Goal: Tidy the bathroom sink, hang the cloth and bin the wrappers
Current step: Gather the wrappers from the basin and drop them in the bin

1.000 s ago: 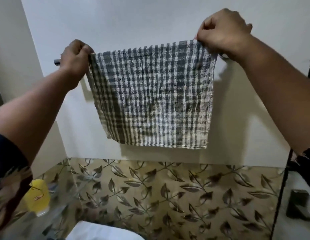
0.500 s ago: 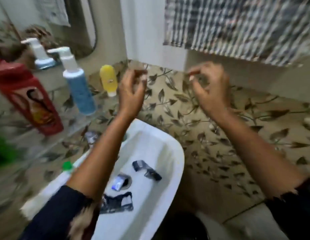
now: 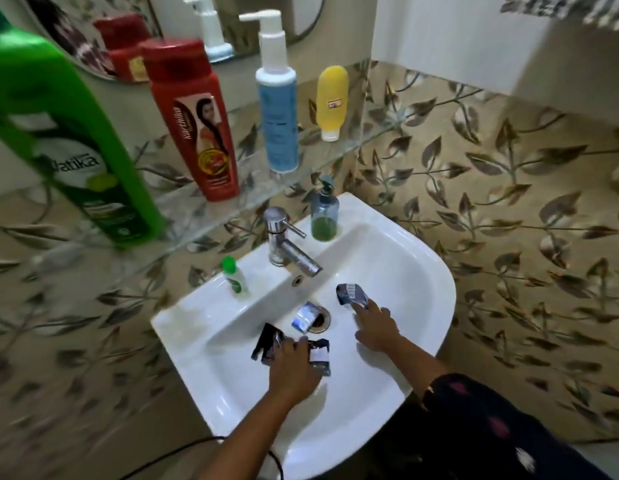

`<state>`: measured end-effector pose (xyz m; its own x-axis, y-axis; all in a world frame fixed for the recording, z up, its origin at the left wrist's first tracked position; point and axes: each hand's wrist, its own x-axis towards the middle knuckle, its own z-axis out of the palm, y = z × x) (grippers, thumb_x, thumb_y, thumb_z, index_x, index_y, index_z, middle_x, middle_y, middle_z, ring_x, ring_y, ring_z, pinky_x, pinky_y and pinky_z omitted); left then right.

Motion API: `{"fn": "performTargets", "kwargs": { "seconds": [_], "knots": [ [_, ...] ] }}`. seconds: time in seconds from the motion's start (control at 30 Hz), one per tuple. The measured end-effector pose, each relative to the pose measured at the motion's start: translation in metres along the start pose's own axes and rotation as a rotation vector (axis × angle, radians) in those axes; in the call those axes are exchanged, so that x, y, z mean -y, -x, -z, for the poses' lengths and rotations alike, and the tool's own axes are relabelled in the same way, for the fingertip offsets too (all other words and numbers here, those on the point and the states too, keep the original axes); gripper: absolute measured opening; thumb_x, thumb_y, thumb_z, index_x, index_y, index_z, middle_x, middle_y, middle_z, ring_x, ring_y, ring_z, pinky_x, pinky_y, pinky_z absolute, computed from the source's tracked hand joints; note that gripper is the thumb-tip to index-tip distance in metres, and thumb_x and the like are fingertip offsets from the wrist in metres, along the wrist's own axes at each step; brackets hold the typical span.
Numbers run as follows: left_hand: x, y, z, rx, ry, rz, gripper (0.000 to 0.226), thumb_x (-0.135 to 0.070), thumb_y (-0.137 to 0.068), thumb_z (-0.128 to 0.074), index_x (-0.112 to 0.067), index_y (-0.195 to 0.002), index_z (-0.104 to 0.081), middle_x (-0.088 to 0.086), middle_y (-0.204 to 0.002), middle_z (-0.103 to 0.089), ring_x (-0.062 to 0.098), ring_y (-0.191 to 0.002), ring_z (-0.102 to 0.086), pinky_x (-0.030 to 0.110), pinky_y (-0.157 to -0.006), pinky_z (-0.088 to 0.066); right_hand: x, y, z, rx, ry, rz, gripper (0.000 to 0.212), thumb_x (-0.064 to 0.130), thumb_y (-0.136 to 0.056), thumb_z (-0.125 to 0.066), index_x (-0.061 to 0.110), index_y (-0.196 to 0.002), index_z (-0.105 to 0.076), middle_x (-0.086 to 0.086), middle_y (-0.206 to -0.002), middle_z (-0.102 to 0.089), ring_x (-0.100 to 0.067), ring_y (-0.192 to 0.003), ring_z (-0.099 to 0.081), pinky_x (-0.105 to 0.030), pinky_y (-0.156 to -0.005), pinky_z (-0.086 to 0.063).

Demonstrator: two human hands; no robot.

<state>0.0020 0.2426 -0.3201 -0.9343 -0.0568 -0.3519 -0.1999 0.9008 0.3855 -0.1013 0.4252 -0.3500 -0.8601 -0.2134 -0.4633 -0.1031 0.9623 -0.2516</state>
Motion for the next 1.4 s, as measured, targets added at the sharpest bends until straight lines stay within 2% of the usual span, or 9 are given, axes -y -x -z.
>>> {"fn": "performTargets", "kwargs": {
  "seconds": [0.23, 0.53, 0.6, 0.67, 0.8, 1.03, 1.17, 1.3, 1.4],
  "knots": [
    [0.026, -0.009, -0.028, 0.158, -0.378, 0.045, 0.076, -0.041, -0.089, -0.046, -0.023, -0.149, -0.002, 0.011, -0.158, -0.003, 0.032, -0.141, -0.014, 0.044, -0.11, -0.023, 0.018, -0.035, -0.019, -0.108, 0.161, -0.063, 0.077, 0.026, -0.089, -0.051, 0.044, -0.145, -0.001, -0.003, -0.157, 0.024, -0.046, -0.141, -0.002, -0.058, -0.109, -0.02],
    [0.039, -0.033, -0.018, 0.127, -0.585, -0.036, 0.073, -0.021, -0.087, -0.049, -0.017, -0.148, -0.011, 0.014, -0.147, -0.032, 0.034, -0.129, -0.035, 0.043, -0.102, -0.03, 0.033, -0.05, -0.03, -0.26, 0.19, 0.033, 0.058, 0.016, -0.088, -0.043, 0.029, -0.143, -0.027, -0.008, -0.137, -0.047, -0.032, -0.12, -0.039, -0.039, -0.093, -0.034],
    [0.036, -0.03, -0.012, 0.041, -0.51, -0.061, 0.078, -0.034, -0.066, -0.073, -0.021, -0.137, -0.044, 0.013, -0.129, -0.056, 0.032, -0.107, -0.058, 0.037, -0.085, -0.047, 0.048, -0.052, -0.029, -0.228, 0.164, 0.105, 0.055, 0.022, -0.091, -0.042, 0.03, -0.143, -0.027, -0.012, -0.131, -0.051, -0.031, -0.118, -0.04, -0.038, -0.093, -0.033],
    [0.036, -0.026, -0.011, -0.035, -0.55, -0.12, 0.078, -0.037, -0.02, -0.088, -0.024, -0.097, -0.075, 0.004, -0.084, -0.075, 0.022, -0.065, -0.069, 0.025, -0.053, -0.052, 0.06, -0.055, -0.029, -0.187, 0.199, 0.202, 0.058, 0.024, -0.089, -0.046, 0.032, -0.143, -0.026, -0.016, -0.13, -0.05, -0.03, -0.12, -0.039, -0.038, -0.094, -0.033],
    [0.038, -0.03, -0.013, -0.099, -0.529, -0.158, 0.058, -0.029, -0.017, -0.087, -0.022, -0.074, -0.076, -0.002, -0.061, -0.071, 0.017, -0.047, -0.063, 0.021, -0.044, -0.05, 0.08, -0.055, -0.033, -0.111, 0.36, 0.33, 0.067, 0.011, -0.083, -0.055, 0.028, -0.141, -0.027, -0.023, -0.135, -0.042, -0.034, -0.123, -0.036, -0.042, -0.099, -0.031],
    [0.044, -0.029, -0.011, -0.145, -0.43, -0.182, 0.042, -0.023, -0.014, -0.088, -0.021, -0.05, -0.066, -0.005, -0.041, -0.06, 0.012, -0.042, -0.059, 0.013, -0.045, -0.048, 0.097, -0.044, -0.033, -0.085, 0.44, 0.354, 0.032, 0.016, -0.085, -0.056, 0.012, -0.117, -0.055, -0.023, -0.122, -0.052, -0.038, -0.116, -0.045, -0.042, -0.096, -0.037],
    [0.046, -0.026, 0.001, -0.02, -0.286, -0.091, 0.02, -0.03, -0.058, -0.077, -0.021, -0.073, -0.069, -0.003, -0.079, -0.068, 0.016, -0.077, -0.064, 0.021, -0.061, -0.045, 0.101, -0.019, -0.026, -0.181, 0.415, 0.385, 0.038, 0.06, -0.042, -0.081, 0.027, -0.057, -0.072, 0.002, -0.061, -0.07, -0.015, -0.064, -0.068, -0.016, -0.063, -0.053],
    [0.055, -0.027, 0.003, -0.02, -0.167, -0.006, 0.015, -0.026, -0.068, -0.062, -0.018, -0.081, -0.062, -0.002, -0.094, -0.058, 0.021, -0.091, -0.057, 0.025, -0.065, -0.039, 0.093, -0.006, -0.043, -0.125, 0.166, 0.311, 0.033, 0.026, -0.088, -0.057, 0.009, -0.117, -0.058, -0.018, -0.108, -0.062, -0.032, -0.101, -0.059, -0.035, -0.08, -0.046],
    [0.054, -0.026, 0.0, -0.153, -0.156, 0.025, 0.017, -0.021, -0.072, -0.066, -0.023, -0.089, -0.071, 0.003, -0.101, -0.057, 0.028, -0.101, -0.048, 0.03, -0.07, -0.037, 0.089, 0.006, -0.052, -0.116, -0.003, 0.21, 0.037, 0.03, -0.094, -0.045, 0.012, -0.126, -0.048, -0.017, -0.119, -0.058, -0.035, -0.109, -0.051, -0.041, -0.087, -0.041]
  ]
}}
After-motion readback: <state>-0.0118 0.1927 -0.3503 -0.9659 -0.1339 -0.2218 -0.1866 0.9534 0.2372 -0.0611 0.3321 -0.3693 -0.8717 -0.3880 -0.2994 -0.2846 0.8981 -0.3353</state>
